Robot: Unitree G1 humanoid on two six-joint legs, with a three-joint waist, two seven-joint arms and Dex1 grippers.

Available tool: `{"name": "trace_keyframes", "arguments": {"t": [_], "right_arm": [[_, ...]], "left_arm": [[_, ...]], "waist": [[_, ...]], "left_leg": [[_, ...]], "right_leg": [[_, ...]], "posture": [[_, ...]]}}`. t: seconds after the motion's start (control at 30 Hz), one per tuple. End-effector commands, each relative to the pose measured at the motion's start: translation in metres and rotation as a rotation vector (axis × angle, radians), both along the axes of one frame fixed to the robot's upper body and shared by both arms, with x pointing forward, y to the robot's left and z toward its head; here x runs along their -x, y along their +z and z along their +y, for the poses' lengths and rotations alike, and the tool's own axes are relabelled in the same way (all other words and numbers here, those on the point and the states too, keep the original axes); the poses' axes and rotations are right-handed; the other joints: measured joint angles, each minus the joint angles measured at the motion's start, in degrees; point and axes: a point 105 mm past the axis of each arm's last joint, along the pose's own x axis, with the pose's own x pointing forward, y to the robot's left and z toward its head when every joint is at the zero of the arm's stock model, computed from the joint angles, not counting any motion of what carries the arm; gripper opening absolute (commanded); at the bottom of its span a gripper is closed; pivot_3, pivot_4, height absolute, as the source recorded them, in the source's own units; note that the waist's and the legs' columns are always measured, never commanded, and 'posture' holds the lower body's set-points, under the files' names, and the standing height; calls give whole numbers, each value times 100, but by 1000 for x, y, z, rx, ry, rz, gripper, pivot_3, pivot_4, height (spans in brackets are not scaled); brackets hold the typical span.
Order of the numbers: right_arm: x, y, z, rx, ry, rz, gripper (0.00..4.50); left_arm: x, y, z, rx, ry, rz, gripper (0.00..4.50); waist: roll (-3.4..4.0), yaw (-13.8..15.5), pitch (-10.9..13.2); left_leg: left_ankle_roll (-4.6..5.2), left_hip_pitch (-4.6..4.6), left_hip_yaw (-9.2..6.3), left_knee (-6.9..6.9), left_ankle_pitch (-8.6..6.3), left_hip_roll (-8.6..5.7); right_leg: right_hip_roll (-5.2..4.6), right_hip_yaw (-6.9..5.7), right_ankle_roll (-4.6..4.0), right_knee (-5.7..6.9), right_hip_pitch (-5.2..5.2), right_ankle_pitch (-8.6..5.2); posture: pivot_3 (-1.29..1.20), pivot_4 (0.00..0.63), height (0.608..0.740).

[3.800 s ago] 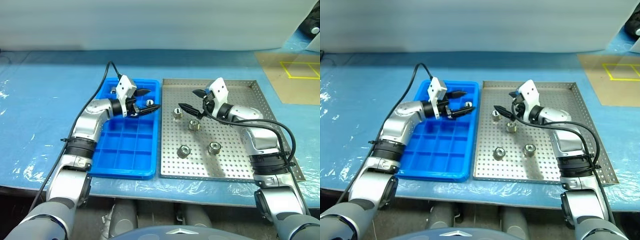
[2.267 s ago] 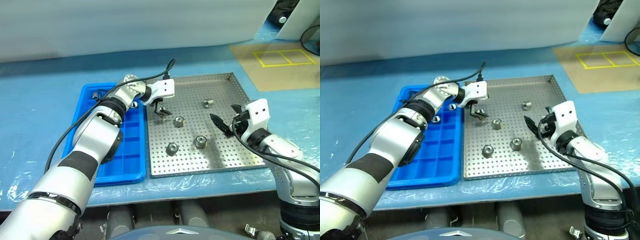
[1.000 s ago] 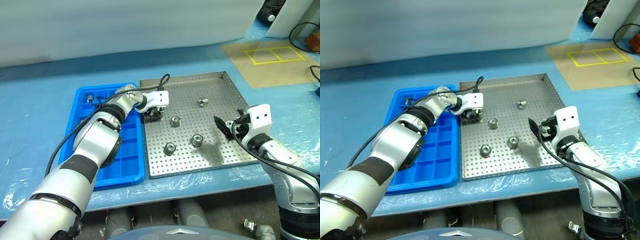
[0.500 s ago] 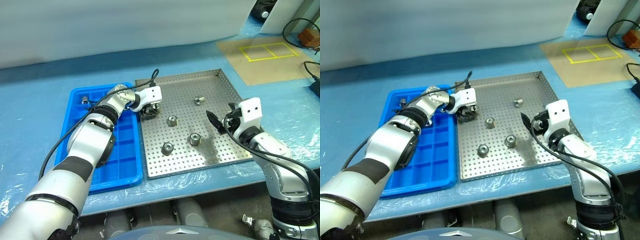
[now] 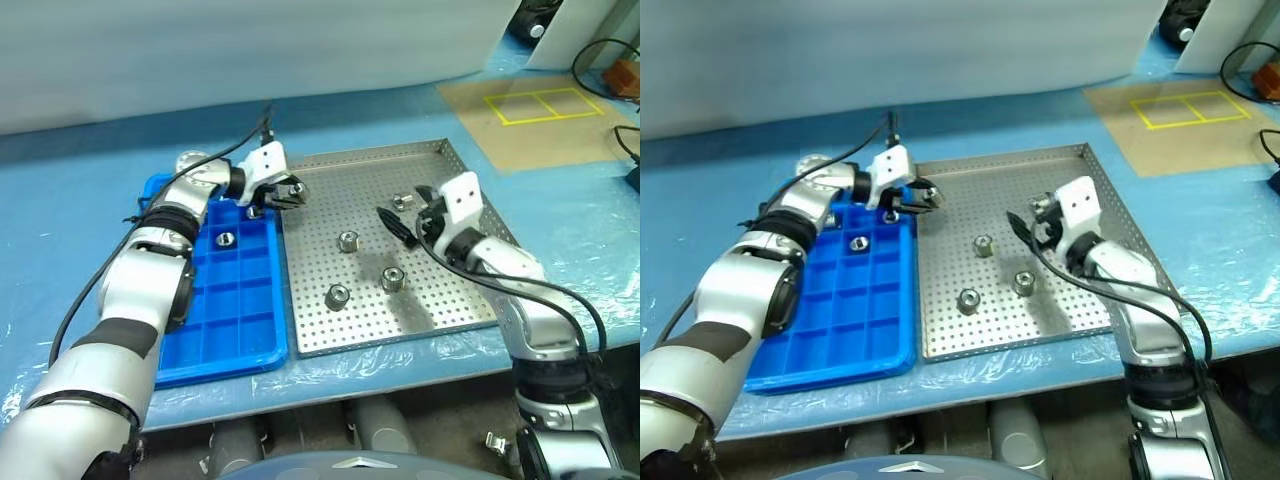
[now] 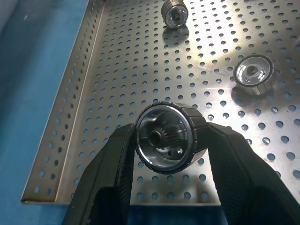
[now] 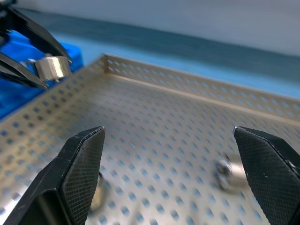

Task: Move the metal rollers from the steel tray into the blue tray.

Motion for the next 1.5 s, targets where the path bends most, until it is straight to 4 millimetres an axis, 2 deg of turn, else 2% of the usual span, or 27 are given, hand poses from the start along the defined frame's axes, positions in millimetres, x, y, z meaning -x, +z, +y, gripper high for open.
{"name": "trace_keyframes", "arguments": {"t": [0.03, 0.1, 0.3, 0.4, 0.47, 0.5, 0.63, 0.8, 0.93, 1.07, 1.27, 1.4, 1.5], "right_arm": [[1, 18, 24, -6, 143, -54, 4500], [-5, 25, 45, 8, 243, -69, 4500], [-16, 42, 88, 0, 434, -107, 4500], [-7, 43, 112, 6, 593, -97, 4500], [-2, 42, 118, 12, 652, -90, 4500], [2, 39, 123, 23, 704, -75, 4500], [16, 26, 137, 73, 859, -24, 4500], [26, 16, 150, 97, 964, 10, 4500], [29, 11, 156, 100, 999, 30, 4500], [31, 6, 158, 103, 1015, 49, 4500], [30, 5, 156, 105, 996, 50, 4500], [25, 3, 148, 108, 946, 51, 4500], [25, 1, 143, 110, 929, 55, 4500]], "left_arm": [[5, 23, 14, 56, -21, -73, 2264], [9, 27, 32, 75, 9, -90, 2264], [28, 28, 75, 56, 122, -131, 2264], [53, 29, 100, 54, 199, -127, 2264], [65, 29, 106, 51, 231, -120, 2264], [76, 26, 116, 53, 271, -104, 2264], [108, 13, 141, 52, 406, -54, 2264], [129, 1, 148, 65, 489, -14, 2264], [136, -13, 145, 96, 525, 21, 2264], [134, -21, 137, 123, 529, 33, 2264], [117, -27, 124, 163, 518, 10, 2264], [125, -43, 114, 126, 454, 96, 2264], [133, -48, 117, 108, 434, 143, 2264]], "waist": [[1, 148, 0], [-1, 280, 1], [0, 775, 6], [1, 1087, 6], [-1, 1245, 6], [-2, 1358, 7], [-6, 1534, 6], [-9, 1698, 7], [-9, 1786, 7], [-9, 1816, 7], [-15, 1826, 3], [-17, 1779, 2], [-18, 1766, 2]], "left_leg": [[-1, 1, 1, -1, 0, 2], [-4, 6, 4, -2, 2, 3], [-42, 13, 13, -10, 24, 28], [-65, 17, 18, -36, 36, 34], [-84, 14, 24, -51, 36, 35], [-89, 11, 25, -60, 40, 33], [-125, -4, 22, -71, 51, 32], [-144, -2, 10, -79, 62, 38], [-162, 12, 5, -89, 72, 38], [-175, 22, 1, -99, 79, 38], [-183, 20, -3, -98, 85, 37], [-190, 17, -2, -95, 90, 39], [-194, 15, -2, -93, 93, 47]], "right_leg": [[1, -1, 0, 3, 0, 0], [0, 1, -1, 16, -3, 0], [11, 4, -7, 72, -38, -4], [12, -3, -18, 78, -48, -11], [12, -3, -20, 77, -61, -12], [12, -7, -22, 78, -64, -14], [12, -12, -22, 79, -85, -14], [14, -17, -21, 89, -89, -15], [14, -14, -21, 96, -87, -15], [16, -12, -20, 107, -88, -15], [21, -9, -19, 106, -90, -15], [35, -2, -19, 104, -94, -15], [67, -1, -21, 98, -97, -15]], "posture": [[-291, 150, 740], [-227, 150, 740], [-21, 150, 740], [87, 150, 740], [134, 150, 740], [155, 150, 740], [239, 150, 740], [313, 150, 740], [331, 150, 740], [329, 150, 740], [299, 150, 740], [258, 150, 740], [245, 150, 740]]}}
